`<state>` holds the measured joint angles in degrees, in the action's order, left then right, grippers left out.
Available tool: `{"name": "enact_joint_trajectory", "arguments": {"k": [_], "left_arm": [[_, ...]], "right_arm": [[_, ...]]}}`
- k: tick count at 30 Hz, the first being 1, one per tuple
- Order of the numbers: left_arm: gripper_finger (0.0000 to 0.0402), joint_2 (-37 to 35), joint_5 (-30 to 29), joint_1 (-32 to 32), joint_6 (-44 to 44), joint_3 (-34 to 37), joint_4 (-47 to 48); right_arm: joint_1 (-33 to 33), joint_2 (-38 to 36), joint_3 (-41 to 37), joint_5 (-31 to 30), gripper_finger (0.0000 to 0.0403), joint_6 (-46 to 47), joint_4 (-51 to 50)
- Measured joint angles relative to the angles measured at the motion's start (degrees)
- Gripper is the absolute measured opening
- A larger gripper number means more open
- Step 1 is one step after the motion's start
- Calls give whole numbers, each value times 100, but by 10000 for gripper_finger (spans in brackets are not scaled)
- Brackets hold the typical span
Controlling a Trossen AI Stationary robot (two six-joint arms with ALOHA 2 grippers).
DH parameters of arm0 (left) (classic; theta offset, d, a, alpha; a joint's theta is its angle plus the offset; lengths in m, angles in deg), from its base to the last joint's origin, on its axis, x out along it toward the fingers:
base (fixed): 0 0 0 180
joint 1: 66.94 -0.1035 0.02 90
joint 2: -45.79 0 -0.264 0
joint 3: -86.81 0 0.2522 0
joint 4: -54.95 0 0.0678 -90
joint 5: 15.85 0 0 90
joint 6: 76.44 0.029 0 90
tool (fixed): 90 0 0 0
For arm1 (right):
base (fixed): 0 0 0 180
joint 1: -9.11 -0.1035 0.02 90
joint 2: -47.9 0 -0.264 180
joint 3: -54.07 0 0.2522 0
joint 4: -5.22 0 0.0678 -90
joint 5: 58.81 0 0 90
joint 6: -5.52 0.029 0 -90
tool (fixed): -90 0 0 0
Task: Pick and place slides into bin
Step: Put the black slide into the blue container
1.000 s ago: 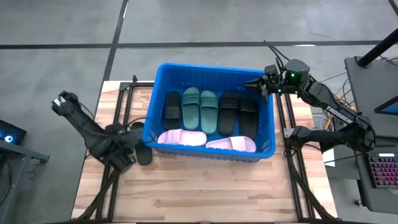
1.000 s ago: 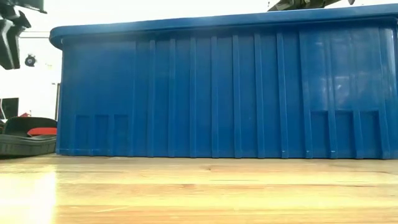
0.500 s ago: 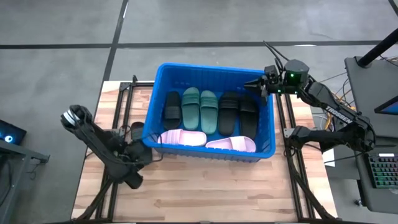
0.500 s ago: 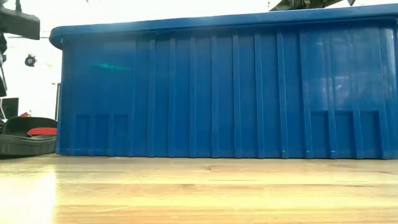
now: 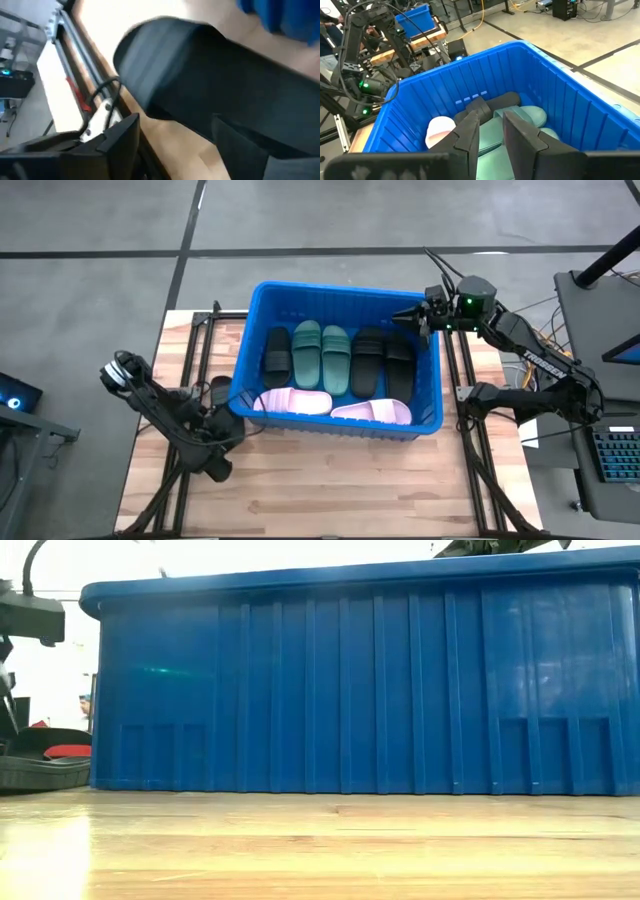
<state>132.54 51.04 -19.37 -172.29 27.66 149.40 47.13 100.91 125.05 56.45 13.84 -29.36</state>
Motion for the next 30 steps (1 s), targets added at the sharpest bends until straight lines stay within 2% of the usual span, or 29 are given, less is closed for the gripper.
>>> {"name": "enact_joint_trajectory", "arguments": {"k": [6,13,16,18,23,30], "left_arm": [[244,-140,-860,17,-321,-45,549],[244,57,-931,17,-97,-32,484],[244,189,-1176,13,-132,22,356],[244,256,-1156,5,-150,132,135],[244,368,-639,2,-274,457,-36],[229,439,-804,-89,-230,463,-75]], "right_arm": [[0,0,0,4,70,-4,-8],[0,-8,35,14,71,-91,3],[0,-11,44,13,75,-126,7],[0,-11,44,15,78,-208,7],[0,-11,46,15,79,-279,8],[-2,-11,50,15,69,-258,9]]}}
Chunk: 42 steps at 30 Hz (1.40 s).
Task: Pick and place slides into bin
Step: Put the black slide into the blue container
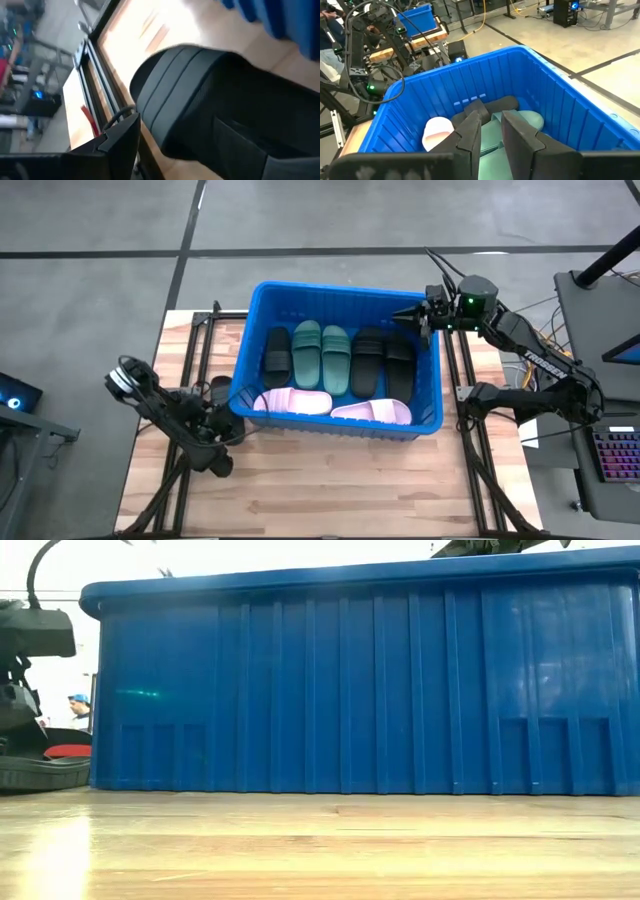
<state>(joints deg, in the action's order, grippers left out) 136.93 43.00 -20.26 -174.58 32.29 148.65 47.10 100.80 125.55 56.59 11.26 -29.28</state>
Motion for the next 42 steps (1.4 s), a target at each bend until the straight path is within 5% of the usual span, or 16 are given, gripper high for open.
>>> {"name": "enact_joint_trajectory", "arguments": {"k": [8,18,25,34,42], "left_arm": [[212,319,-367,-504,1134,144,-435],[202,280,-459,-796,1162,186,-411],[144,273,-494,-873,1155,381,-460],[11,145,-320,-883,1164,427,-448],[2,-857,-65,-881,1974,266,-408]], "right_arm": [[0,0,2,0,72,22,2],[0,0,2,0,69,216,4],[1,0,2,1,73,219,4],[0,0,2,1,68,219,4],[0,0,2,2,68,214,4]]}}
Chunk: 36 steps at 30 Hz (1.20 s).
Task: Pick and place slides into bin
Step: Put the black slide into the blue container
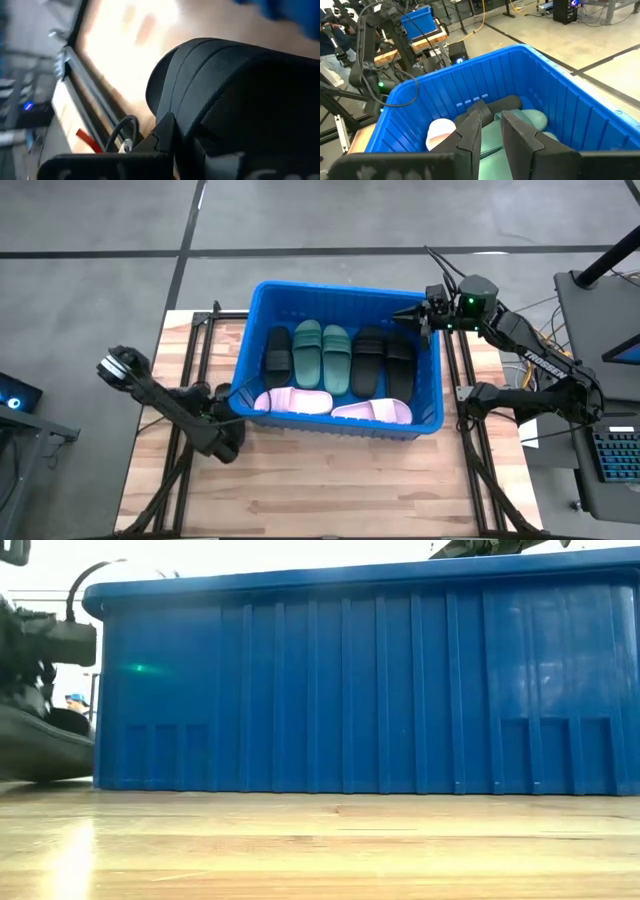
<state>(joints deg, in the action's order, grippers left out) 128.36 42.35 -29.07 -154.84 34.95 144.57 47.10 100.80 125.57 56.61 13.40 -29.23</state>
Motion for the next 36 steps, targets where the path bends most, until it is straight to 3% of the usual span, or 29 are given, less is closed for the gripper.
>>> {"name": "enact_joint_trajectory", "arguments": {"k": [4,10,15,24,32,34,36], "left_arm": [[1,-580,479,0,1159,-147,-1],[1,-1179,1367,2,1687,-470,396],[0,-1628,1892,7,2818,-1041,452],[0,-2155,2232,0,3120,-2404,570],[0,-1947,2820,3,3342,-3689,-898],[0,-1822,2671,0,3630,-3973,-1176],[0,-1666,2135,-5,4015,-4248,-1253]], "right_arm": [[0,0,0,-1,71,-22,2],[0,0,0,-2,65,-32,7],[0,0,0,-2,63,-37,28],[0,0,0,-2,63,-37,35],[0,0,2,-2,68,-11,37],[0,0,2,-2,70,-1,35],[0,0,2,-2,70,2,36]]}}
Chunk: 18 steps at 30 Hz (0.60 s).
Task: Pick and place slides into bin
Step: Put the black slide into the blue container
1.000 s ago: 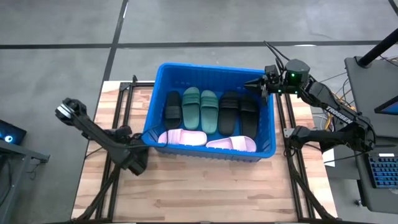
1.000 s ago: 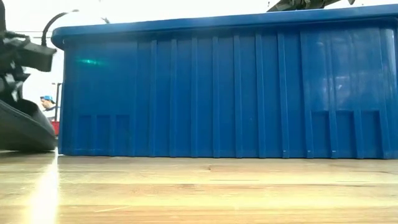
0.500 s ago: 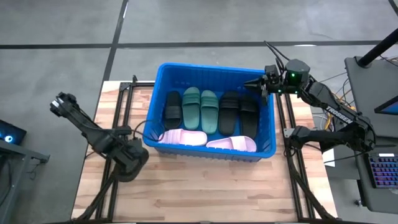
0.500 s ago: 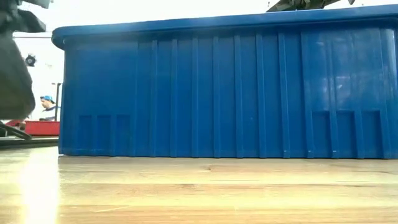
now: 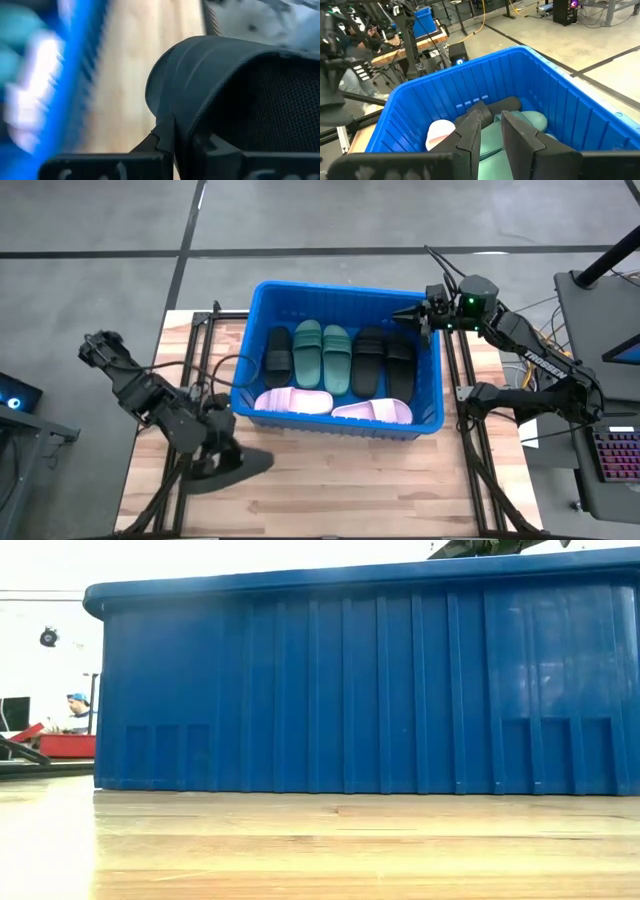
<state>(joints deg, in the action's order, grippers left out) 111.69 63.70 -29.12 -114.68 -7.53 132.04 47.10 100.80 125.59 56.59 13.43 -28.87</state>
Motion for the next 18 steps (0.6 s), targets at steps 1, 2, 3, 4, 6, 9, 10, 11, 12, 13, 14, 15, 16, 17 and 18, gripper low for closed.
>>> {"name": "enact_joint_trajectory", "arguments": {"k": [1,2,3,4,6,9,10,11,12,13,14,15,16,17,18], "left_arm": [[0,73,-314,-23,216,-121,10],[0,128,-598,-72,456,-224,16],[0,176,-837,-137,703,-328,27],[0,219,-1034,-221,974,-431,25],[0,258,-1390,-455,1388,-602,13],[0,280,-2002,-895,1967,-829,8],[0,285,-2252,-1050,2131,-894,11],[0,285,-2469,-1212,2308,-942,2],[0,292,-2623,-1392,2498,-968,-34],[0,296,-2693,-1613,2716,-980,-74],[0,297,-2697,-1859,2914,-979,-101],[0,306,-2663,-2121,3069,-957,-151],[0,341,-2553,-2404,3159,-930,-216],[0,387,-2362,-2711,3281,-906,-288],[0,438,-2097,-3033,3442,-891,-310]], "right_arm": [[0,0,0,0,70,0,0],[0,0,0,0,70,0,1],[0,0,0,0,69,0,0],[0,0,0,0,67,0,1],[0,0,0,0,65,0,1],[0,0,0,0,63,0,-1],[0,0,0,0,64,0,0],[0,0,0,0,64,0,-1],[0,0,0,0,65,0,-1],[0,0,0,-1,66,0,0],[0,0,0,0,66,0,-1],[1,0,0,0,67,0,-1],[0,0,0,0,68,0,1],[0,0,0,0,68,4,1],[0,0,0,-1,68,28,-1]]}}
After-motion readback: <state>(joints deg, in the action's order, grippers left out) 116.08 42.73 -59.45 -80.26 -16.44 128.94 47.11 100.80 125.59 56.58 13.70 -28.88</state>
